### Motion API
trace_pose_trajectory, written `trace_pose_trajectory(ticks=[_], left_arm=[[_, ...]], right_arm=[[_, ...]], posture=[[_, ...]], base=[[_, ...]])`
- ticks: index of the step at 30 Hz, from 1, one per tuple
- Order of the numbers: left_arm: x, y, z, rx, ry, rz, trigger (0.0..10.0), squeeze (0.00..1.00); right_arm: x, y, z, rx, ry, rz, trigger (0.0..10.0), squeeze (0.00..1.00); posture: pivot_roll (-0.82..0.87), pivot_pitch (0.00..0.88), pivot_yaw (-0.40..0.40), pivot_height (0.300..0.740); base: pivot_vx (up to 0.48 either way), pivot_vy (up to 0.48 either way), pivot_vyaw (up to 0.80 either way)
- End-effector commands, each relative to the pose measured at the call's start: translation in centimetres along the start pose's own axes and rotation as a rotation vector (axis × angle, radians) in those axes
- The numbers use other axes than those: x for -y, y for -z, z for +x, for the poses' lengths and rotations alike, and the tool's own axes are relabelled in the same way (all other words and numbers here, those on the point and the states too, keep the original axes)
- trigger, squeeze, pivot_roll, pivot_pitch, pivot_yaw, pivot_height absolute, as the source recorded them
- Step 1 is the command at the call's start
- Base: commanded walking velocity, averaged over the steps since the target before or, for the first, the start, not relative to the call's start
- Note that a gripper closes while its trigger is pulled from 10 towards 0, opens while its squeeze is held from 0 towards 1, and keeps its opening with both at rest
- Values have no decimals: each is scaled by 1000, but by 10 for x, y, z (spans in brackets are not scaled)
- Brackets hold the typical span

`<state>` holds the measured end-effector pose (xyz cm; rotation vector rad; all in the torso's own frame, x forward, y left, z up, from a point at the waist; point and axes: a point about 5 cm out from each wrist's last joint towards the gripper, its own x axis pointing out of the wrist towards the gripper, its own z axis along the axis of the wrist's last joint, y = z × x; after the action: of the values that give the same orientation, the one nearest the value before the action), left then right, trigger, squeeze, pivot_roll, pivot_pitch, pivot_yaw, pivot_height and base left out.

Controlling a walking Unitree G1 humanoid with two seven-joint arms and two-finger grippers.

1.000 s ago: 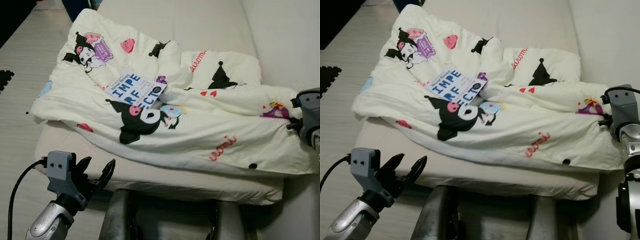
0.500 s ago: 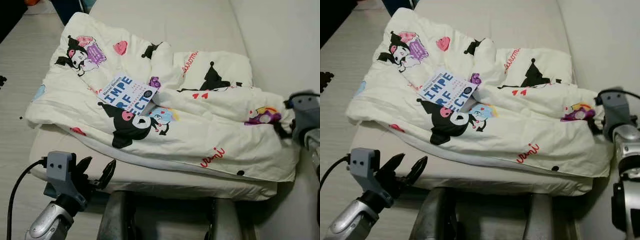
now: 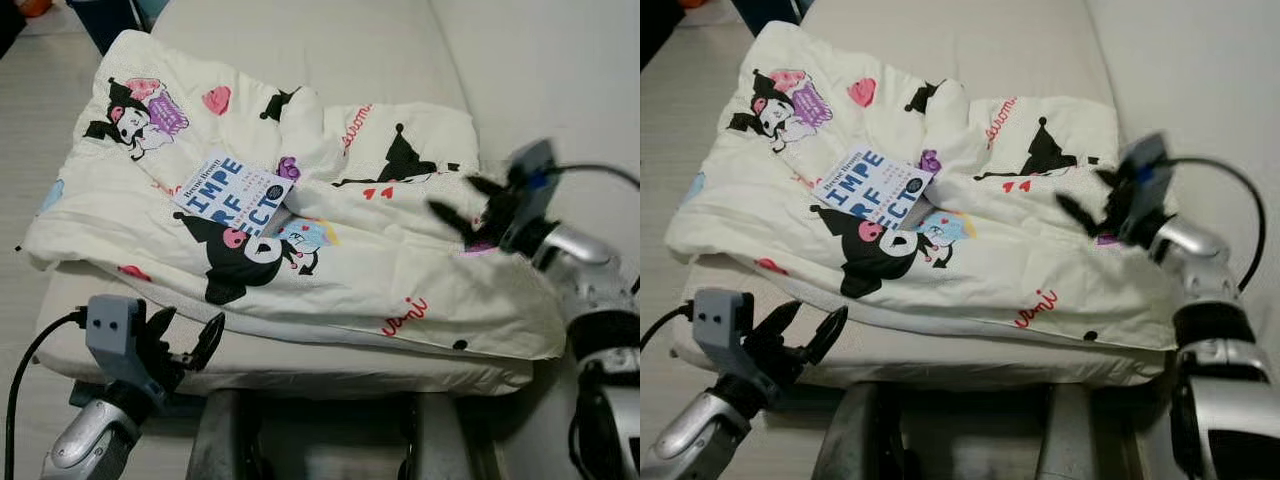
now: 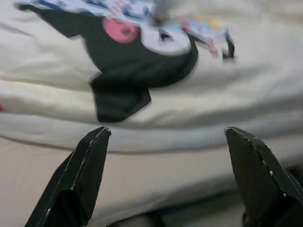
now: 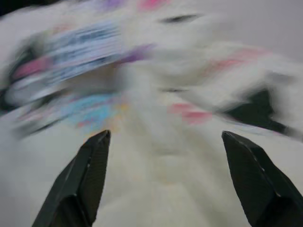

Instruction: Clean up the room

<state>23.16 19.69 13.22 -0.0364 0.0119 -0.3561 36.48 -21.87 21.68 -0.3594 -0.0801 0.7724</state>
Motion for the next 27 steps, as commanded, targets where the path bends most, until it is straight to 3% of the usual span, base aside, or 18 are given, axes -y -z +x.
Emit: trace_pose_trajectory(ticks=[1,2,4,9,10,11,14,15,17,18,21,23,25,27], left_arm=[[-1,14,0,-97,26,113,10000,0],[-2,15,1,-112,35,153,10000,0],[-6,21,4,-161,31,218,10000,0],[-11,26,7,-201,8,243,10000,0],[-15,33,13,-250,18,398,10000,0],[-15,33,13,-250,18,398,10000,0],[-17,36,24,-273,56,612,10000,0],[-16,36,31,-272,79,672,10000,0],[-15,37,35,-272,95,713,10000,0],[-13,37,49,-261,141,808,10000,0],[-9,34,69,-220,153,941,10000,0],[-8,33,74,-208,150,963,10000,0],[-6,28,85,-159,145,1050,10000,0],[-6,28,86,-154,146,1059,10000,0]], right_arm=[[-37,18,15,-75,-187,-78,10000,886],[-44,22,17,-99,-227,-107,10000,1000],[-58,28,21,-138,-300,-151,10000,1000],[-69,35,23,-169,-351,-195,10000,1000],[-80,45,27,-233,-369,-331,10000,1000],[-80,45,27,-233,-369,-331,10000,1000],[-87,52,34,-292,-356,-453,10000,1000],[-88,54,37,-329,-346,-498,10000,0],[-88,56,39,-353,-338,-532,10000,0],[-95,62,45,-394,-350,-585,10000,0],[-102,70,54,-456,-331,-653,10000,0],[-102,72,56,-471,-322,-679,10000,0],[-102,73,63,-476,-247,-695,10000,0],[-102,73,64,-475,-239,-695,10000,0]], posture=[[59,313,56,570],[59,314,54,570],[60,318,52,570],[60,319,49,570],[53,334,48,570],[53,334,48,570],[50,343,47,570],[51,348,47,570],[51,348,47,570],[51,359,48,570],[49,376,50,570],[49,376,50,570],[49,385,49,570],[49,385,49,570]], base=[[0,0,0],[0,0,0],[0,0,0],[0,0,0],[0,0,0],[0,0,0],[0,0,0],[0,0,0],[0,0,0],[0,0,0],[0,0,0],[0,0,0],[0,0,0],[0,0,0]])
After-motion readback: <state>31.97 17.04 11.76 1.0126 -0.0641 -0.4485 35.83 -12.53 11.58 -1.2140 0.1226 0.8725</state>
